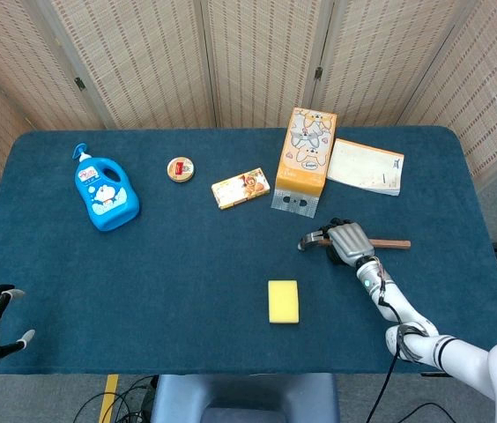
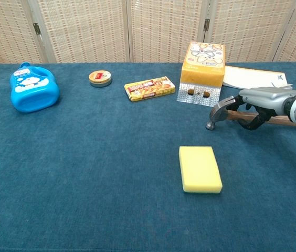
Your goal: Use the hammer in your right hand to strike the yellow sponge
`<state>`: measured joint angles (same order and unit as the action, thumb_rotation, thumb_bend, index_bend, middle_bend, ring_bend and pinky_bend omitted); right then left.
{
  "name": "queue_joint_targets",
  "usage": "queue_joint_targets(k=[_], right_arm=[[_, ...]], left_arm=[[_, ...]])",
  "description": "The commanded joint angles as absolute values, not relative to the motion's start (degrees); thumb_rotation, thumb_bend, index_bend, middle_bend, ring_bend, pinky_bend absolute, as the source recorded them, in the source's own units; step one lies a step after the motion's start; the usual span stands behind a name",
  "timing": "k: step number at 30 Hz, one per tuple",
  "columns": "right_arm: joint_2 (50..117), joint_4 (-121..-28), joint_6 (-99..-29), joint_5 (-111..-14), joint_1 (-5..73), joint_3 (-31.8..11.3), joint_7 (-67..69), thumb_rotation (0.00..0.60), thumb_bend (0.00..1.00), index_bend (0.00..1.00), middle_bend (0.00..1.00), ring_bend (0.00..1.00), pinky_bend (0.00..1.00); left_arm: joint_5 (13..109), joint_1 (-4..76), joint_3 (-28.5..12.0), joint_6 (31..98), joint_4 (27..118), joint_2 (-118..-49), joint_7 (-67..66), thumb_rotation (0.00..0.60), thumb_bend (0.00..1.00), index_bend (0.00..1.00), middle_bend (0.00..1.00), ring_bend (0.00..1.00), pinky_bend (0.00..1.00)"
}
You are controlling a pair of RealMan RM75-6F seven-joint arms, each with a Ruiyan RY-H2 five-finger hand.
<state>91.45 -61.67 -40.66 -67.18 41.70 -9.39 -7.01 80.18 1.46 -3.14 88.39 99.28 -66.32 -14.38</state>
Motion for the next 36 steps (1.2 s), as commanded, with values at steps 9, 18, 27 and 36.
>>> queue_joint_targets(k=[9,18,27,36], right_arm=[[92.43,-60.68,-40.22,-65.55,42.35,-9.56,-8.00,0.600,0.44,0.40,0.41,0.15,0.25],[92.70,-60.33,-40.55,-64.84,42.53,-9.57,-8.61,0.600,0.44,0.43,0.44,0.16,0.25],[92.65,-60.38,-40.56,-64.54,42.69,-9.49,-8.75,0.600,0.53,0.45,0.46,0.18,0.25],[92.79,-60.24,-41.46,-64.66,42.24,-9.44,-7.95,0.600,0.61,0.53,0.52,0.25,0.25]], left_arm=[[80.11,1.21,-3.13,88.49,99.12,-66.17,-14.17,0.600,0.18,0.35,0.29,0.15,0.19],[80.09,1.09,-3.13,88.47,98.95,-66.17,-13.99,0.600,0.18,0.35,0.29,0.15,0.19],[79.94,1.07,-3.18,88.31,98.83,-66.18,-13.99,0.600,0.18,0.35,0.29,0.15,0.19],[79.51,0.96,-2.96,87.88,98.92,-66.05,-14.46,0.600,0.18,0.34,0.29,0.15,0.19]])
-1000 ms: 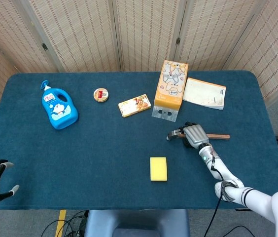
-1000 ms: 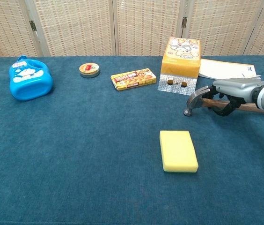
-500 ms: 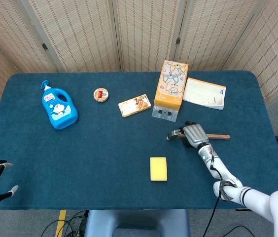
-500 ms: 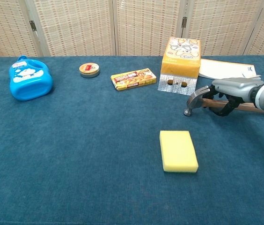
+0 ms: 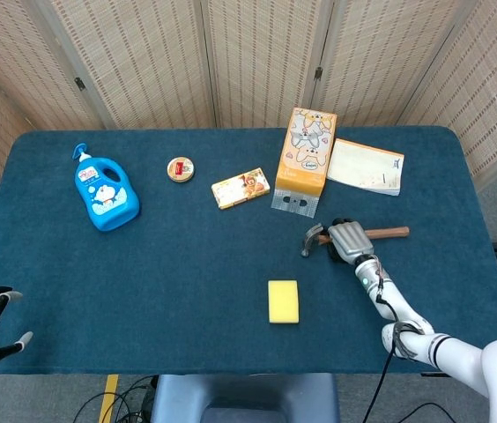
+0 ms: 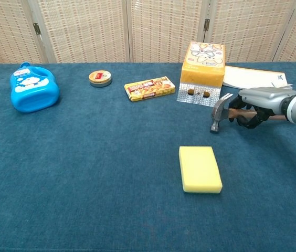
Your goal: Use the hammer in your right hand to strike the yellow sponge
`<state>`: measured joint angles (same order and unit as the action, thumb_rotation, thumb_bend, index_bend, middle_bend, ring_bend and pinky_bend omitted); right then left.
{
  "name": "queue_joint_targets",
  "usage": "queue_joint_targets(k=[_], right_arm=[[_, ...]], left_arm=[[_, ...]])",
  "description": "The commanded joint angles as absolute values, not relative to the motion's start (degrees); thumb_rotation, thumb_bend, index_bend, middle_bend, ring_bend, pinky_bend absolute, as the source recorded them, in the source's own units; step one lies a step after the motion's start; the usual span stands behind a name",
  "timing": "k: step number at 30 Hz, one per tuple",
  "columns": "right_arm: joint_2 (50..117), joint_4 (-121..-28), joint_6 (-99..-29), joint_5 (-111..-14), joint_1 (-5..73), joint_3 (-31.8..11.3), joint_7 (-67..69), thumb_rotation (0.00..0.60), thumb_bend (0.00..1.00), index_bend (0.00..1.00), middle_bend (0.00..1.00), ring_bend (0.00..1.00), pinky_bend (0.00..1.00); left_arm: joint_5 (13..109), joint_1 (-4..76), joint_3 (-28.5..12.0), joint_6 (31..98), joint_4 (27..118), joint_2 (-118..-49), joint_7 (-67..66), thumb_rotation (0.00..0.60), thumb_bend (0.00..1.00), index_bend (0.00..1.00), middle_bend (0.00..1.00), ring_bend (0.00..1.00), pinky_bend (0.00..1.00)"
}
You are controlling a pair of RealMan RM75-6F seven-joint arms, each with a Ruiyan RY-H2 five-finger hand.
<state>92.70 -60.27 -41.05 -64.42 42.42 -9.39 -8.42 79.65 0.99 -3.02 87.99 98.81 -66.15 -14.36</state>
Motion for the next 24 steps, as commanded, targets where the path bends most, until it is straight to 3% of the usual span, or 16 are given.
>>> queue_joint_targets(k=[1,7,17,24], right_arm=[[92.84,-60.26,-41.84,-64.92,42.09,-9.50,-7.47,0.600,0.62,0.54,0.53,0.26,0.25],[93.08,-60.11,-46.44,-68.67,40.83,-10.03,-2.27,0.600,0.64,0.62,0.61,0.35,0.32],[91.11,-62.39,-53.93,-75.00,38.89,-9.11,1.15,0.600,0.66,0.74,0.74,0.54,0.63],[88.57,-67.02,-59.93,-80.18,37.10,-7.41,1.33,0.600,0.75,0.81,0.79,0.64,0.82]], left_arm=[[79.43,0.96,-2.92,87.78,99.01,-65.96,-14.57,0.600,0.18,0.34,0.28,0.15,0.19],[79.31,1.11,-2.82,87.36,99.84,-65.51,-15.42,0.600,0.18,0.34,0.29,0.15,0.19],[79.57,1.28,-3.02,87.64,100.56,-65.48,-16.08,0.600,0.18,0.33,0.29,0.15,0.19],[79.34,0.95,-2.74,87.74,100.58,-65.44,-16.24,0.600,0.18,0.33,0.29,0.15,0.19]])
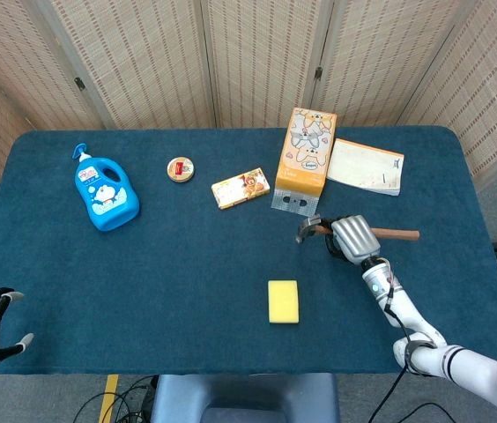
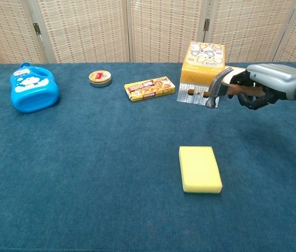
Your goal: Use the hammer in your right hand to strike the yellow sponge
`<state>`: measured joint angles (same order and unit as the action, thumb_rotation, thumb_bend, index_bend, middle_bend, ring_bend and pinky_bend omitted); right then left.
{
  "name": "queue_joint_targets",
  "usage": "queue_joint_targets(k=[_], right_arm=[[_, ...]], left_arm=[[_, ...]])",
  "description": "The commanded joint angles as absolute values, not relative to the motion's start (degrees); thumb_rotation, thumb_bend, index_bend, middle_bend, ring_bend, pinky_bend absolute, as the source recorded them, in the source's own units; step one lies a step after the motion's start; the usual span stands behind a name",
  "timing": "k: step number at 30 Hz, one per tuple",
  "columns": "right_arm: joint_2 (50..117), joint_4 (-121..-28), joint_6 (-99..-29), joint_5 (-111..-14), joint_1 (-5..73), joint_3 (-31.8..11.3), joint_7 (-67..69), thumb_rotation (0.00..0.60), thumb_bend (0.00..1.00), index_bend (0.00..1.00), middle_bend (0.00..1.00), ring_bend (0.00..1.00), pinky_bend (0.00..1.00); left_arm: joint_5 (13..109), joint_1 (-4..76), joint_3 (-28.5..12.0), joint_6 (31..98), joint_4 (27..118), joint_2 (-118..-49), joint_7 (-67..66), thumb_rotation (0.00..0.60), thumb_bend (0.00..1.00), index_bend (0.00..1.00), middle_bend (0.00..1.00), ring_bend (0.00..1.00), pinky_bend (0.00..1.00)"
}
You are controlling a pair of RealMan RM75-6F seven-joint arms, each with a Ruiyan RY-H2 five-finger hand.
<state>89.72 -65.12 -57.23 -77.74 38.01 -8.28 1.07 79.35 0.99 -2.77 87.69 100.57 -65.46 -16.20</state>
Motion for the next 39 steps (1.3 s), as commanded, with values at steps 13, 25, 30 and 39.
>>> queue_joint_targets(k=[13,25,30,39], right_arm=[[84.63,-74.09,-68.82,-94.47,35.57,-0.83,-4.86,0.600,0.77,0.83,0.83,0.69,0.86],[86.11,-71.25,-69.11,-98.13,34.57,2.36,-6.52,0.600,0.77,0.83,0.83,0.69,0.86],[87.77,-68.68,-67.27,-98.53,34.58,3.60,-6.62,0.600,0.77,0.83,0.83,0.69,0.86],[89.42,-65.97,-64.72,-98.55,35.19,4.29,-6.23,0.600,0.77,0.83,0.83,0.69,0.86]], left_arm=[[79.66,0.99,-2.60,87.77,101.30,-65.45,-16.88,0.600,0.18,0.33,0.29,0.15,0.19],[80.21,0.69,-2.29,88.11,101.71,-65.43,-16.56,0.600,0.18,0.33,0.29,0.15,0.19],[80.49,0.46,-2.12,88.40,101.75,-65.45,-16.45,0.600,0.18,0.33,0.29,0.15,0.19],[80.45,0.23,-2.14,88.64,101.67,-65.38,-16.38,0.600,0.18,0.33,0.29,0.15,0.19]])
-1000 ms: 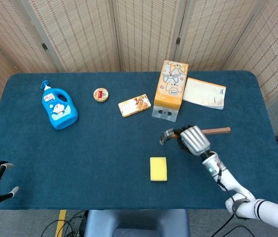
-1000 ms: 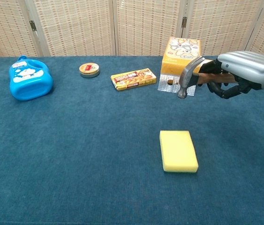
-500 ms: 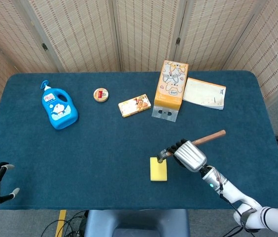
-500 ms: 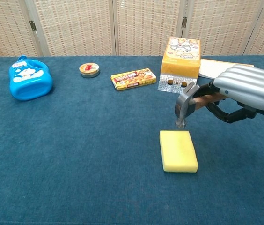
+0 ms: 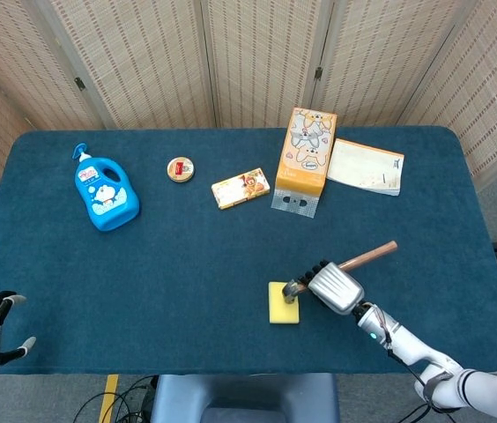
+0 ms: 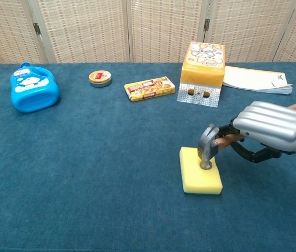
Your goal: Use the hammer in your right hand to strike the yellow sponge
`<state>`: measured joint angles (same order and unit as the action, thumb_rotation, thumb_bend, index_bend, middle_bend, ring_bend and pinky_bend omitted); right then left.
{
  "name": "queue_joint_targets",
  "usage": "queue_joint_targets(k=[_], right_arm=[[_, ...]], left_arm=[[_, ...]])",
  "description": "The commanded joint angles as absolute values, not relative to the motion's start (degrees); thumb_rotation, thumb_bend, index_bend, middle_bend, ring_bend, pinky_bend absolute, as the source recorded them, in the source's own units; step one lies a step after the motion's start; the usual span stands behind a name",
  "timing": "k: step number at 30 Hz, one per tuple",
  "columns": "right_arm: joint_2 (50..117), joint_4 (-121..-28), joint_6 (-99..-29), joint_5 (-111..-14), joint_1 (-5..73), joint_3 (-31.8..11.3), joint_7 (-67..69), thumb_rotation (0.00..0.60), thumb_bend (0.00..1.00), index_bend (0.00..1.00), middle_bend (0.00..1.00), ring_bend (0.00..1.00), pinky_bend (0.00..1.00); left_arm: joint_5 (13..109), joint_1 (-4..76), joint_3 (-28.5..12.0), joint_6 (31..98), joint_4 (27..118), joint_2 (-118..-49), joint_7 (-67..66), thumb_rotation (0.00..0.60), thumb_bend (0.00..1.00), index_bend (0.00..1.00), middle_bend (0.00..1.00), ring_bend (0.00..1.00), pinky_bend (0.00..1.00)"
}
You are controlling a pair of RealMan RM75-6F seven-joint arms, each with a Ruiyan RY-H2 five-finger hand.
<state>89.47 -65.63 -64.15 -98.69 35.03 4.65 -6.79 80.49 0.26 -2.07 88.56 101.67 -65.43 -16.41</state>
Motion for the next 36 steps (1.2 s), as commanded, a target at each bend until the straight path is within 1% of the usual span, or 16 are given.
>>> queue_joint_targets(k=[1,5,10,15,21,25,28,33,36], right_arm=[[89.24,-66.19,-65.42,-98.63,35.17,3.95,-6.10,0.600,0.77,0.83,0.83,0.69,0.86],[87.97,-68.31,-68.79,-98.88,34.92,2.42,-4.69,0.600,0.77,0.83,0.83,0.69,0.86],[87.01,-70.18,-70.50,-99.25,34.87,1.63,-4.54,0.600,0.77,0.83,0.83,0.69,0.86],[88.44,-68.57,-68.70,-99.21,35.12,2.29,-5.29,0.600,0.77,0.83,0.83,0.69,0.86],[91.06,-64.49,-64.46,-98.96,35.64,3.93,-6.96,0.600,0.77,0.83,0.83,0.69,0.86],[91.43,-63.80,-63.89,-98.67,35.73,3.96,-7.01,0.600,0.77,0.83,0.83,0.69,0.86],[90.11,-65.90,-64.09,-97.46,35.98,2.78,-4.83,0.600,0.77,0.83,0.83,0.69,0.86],[88.32,-68.75,-65.71,-93.93,35.91,-1.11,-2.19,0.600,0.76,0.83,0.82,0.69,0.86],[87.91,-69.68,-62.75,-89.77,36.29,-3.06,0.72,0.600,0.75,0.83,0.80,0.69,0.86]], left_arm=[[80.42,0.21,-2.17,88.68,101.68,-65.33,-16.37,0.600,0.18,0.33,0.29,0.15,0.19],[80.46,0.25,-2.26,88.68,101.75,-65.23,-16.46,0.600,0.18,0.33,0.29,0.15,0.19],[80.66,0.39,-2.28,88.57,101.87,-65.46,-16.66,0.600,0.18,0.33,0.29,0.15,0.19],[80.58,0.34,-2.25,88.54,101.81,-65.51,-16.67,0.600,0.18,0.33,0.29,0.15,0.19],[80.44,0.10,-2.12,88.60,101.59,-65.34,-16.43,0.600,0.18,0.33,0.29,0.15,0.19],[80.36,0.01,-2.13,88.63,101.47,-65.28,-16.28,0.600,0.18,0.33,0.29,0.15,0.19],[80.40,0.06,-2.20,88.58,101.42,-65.18,-16.21,0.600,0.18,0.33,0.29,0.15,0.19],[80.59,0.17,-2.40,88.70,101.48,-65.18,-16.12,0.600,0.18,0.33,0.29,0.15,0.19],[80.62,0.29,-2.37,88.49,101.57,-65.20,-16.29,0.600,0.18,0.33,0.29,0.15,0.19]])
